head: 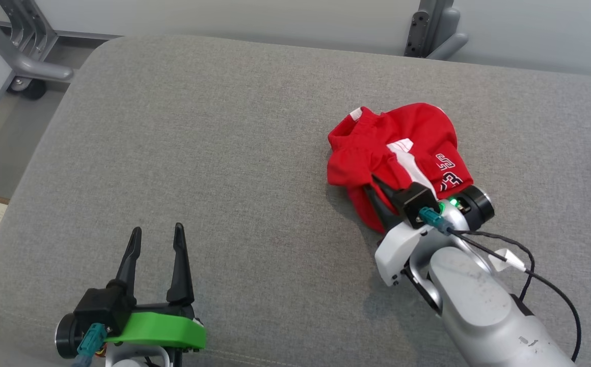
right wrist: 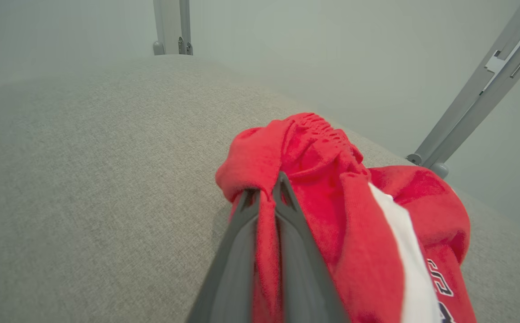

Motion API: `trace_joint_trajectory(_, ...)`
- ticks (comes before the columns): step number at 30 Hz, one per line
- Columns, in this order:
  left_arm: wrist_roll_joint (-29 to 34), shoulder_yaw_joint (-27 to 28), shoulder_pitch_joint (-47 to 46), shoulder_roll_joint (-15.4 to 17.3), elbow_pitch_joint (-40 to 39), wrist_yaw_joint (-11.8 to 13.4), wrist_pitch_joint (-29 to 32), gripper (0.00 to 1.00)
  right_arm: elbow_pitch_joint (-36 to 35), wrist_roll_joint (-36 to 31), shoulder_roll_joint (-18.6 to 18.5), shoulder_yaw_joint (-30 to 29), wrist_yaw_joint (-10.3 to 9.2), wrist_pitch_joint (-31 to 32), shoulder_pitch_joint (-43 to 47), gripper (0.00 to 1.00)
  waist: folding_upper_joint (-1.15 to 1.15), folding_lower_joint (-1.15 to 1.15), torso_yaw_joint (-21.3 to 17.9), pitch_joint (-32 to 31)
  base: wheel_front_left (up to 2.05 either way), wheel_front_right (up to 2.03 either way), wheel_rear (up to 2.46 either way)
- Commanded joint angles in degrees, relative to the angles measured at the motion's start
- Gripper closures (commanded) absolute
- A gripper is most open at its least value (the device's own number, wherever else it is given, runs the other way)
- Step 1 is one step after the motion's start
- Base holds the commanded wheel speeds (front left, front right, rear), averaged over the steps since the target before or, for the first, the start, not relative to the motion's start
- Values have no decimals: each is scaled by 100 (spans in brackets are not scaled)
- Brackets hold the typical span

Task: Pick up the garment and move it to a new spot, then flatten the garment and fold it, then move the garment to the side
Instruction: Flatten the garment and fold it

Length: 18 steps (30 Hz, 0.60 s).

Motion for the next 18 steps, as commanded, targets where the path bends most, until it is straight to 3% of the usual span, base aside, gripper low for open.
trace_joint_trajectory(1,74,10,-35,3,14,-2,1,0,26,80,14,132,-5,-19,102,100,40,0,7,13,0,0,0)
trace_joint_trajectory(6,62,1,-76,3,31,-3,1,0,-16,298,59,855,-5,-20,235,100,40,0,8,36,0,0,0)
trace_joint_trajectory(7,56,-6,-88,3,32,-7,1,0,-37,402,59,1063,-5,-20,264,87,40,0,9,43,0,0,0)
trace_joint_trajectory(8,49,-7,-100,3,33,-9,2,0,-66,544,59,1272,-5,-20,280,56,40,0,6,51,0,0,0)
trace_joint_trajectory(9,44,-8,-105,3,32,-8,2,0,-123,669,58,1477,-6,-20,279,17,40,0,1,60,0,0,0)
trace_joint_trajectory(10,44,-6,-107,2,32,-6,2,0,-172,805,55,1663,-6,-20,281,0,40,0,-7,70,0,0,0)
trace_joint_trajectory(14,40,4,-113,2,20,13,1,0,-458,1364,44,2160,-6,-19,282,0,40,0,-59,101,0,0,0)
trace_joint_trajectory(18,29,14,-115,3,-2,40,1,0,-817,1593,48,2165,-5,-19,202,0,40,0,-136,115,0,0,0)
